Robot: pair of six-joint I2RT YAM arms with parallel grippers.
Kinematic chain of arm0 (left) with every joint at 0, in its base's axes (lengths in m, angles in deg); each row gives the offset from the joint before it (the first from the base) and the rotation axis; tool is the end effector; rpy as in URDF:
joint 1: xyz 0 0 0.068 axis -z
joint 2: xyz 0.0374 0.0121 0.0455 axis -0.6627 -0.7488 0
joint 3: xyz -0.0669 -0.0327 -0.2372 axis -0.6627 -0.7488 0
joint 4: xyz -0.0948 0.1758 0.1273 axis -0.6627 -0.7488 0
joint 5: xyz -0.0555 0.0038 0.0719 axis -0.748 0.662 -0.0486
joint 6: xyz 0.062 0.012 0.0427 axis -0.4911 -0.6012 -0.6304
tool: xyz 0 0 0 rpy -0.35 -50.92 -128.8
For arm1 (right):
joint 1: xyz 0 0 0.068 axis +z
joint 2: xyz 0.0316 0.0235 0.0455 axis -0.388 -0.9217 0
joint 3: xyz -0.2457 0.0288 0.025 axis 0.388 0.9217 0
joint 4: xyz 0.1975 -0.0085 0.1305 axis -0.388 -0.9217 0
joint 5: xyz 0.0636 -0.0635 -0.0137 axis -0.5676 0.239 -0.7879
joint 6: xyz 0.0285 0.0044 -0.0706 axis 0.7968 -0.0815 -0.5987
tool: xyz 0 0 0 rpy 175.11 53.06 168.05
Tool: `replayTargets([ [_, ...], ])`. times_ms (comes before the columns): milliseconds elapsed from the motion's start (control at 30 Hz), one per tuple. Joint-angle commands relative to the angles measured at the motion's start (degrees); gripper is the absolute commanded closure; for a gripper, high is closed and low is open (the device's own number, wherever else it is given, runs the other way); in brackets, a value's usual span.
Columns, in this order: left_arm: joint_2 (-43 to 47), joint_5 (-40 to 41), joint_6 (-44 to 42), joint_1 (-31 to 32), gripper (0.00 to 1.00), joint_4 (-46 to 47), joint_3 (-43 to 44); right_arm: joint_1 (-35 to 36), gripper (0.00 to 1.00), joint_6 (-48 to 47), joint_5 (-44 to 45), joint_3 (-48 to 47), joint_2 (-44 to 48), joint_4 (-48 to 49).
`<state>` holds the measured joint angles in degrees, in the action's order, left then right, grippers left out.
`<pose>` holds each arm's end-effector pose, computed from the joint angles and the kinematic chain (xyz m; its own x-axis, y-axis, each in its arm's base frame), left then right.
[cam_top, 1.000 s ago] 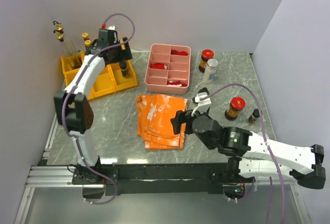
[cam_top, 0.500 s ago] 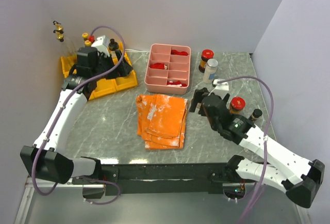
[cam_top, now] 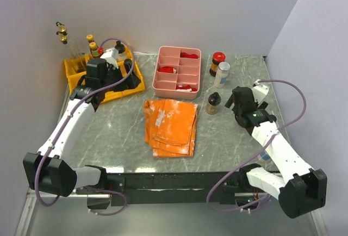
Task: Organize the condiment bottles
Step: Pick up the bottle from the center of the board.
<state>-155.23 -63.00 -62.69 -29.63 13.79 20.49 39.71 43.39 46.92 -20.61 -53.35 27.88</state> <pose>0.2807 -0.0730 0.3197 -0.5760 -0.2763 -0.7694 0.1672 0.8815 -0.4417 0.2194 0.0295 0.2415 -0.4365 0.3890 -0.8113 0.5040 0.8526 0.1377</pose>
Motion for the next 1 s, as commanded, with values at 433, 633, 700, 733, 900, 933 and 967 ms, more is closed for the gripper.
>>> replayTargets([
  [433, 3.41, 1.15, 0.03, 0.69, 0.04, 3.16, -0.64, -10.29, 0.0, -2.06, -1.31, 0.89, -2.08, 3.92],
  [633, 4.9, 5.88, 0.02, 0.69, 0.04, 3.16, -0.9, -10.73, 0.02, -2.06, -3.5, 1.94, -5.42, 6.29],
  [700, 5.95, 7.82, 0.03, 0.69, 0.03, 3.33, -1.17, -10.82, 0.03, -1.71, -2.63, 2.64, -6.21, 6.81],
  [733, 6.39, 8.62, 0.03, 0.69, 0.03, 3.33, -1.26, -10.91, 0.03, -1.88, -2.28, 2.73, -6.65, 6.99],
  [900, 9.64, 11.97, 0.2, 0.69, 0.04, 4.74, -2.4, -11.61, 0.07, -2.5, 0.36, 2.38, -9.29, 7.61],
  [933, 10.08, 11.97, 0.38, 0.69, 0.04, 4.91, -2.49, -11.61, 0.09, -2.76, 0.1, 2.21, -9.55, 8.04],
  [967, 10.87, 14.49, 0.55, 0.69, 0.04, 5.0, -2.75, -11.61, 0.11, -3.2, -0.16, 2.2, -9.47, 8.31],
])
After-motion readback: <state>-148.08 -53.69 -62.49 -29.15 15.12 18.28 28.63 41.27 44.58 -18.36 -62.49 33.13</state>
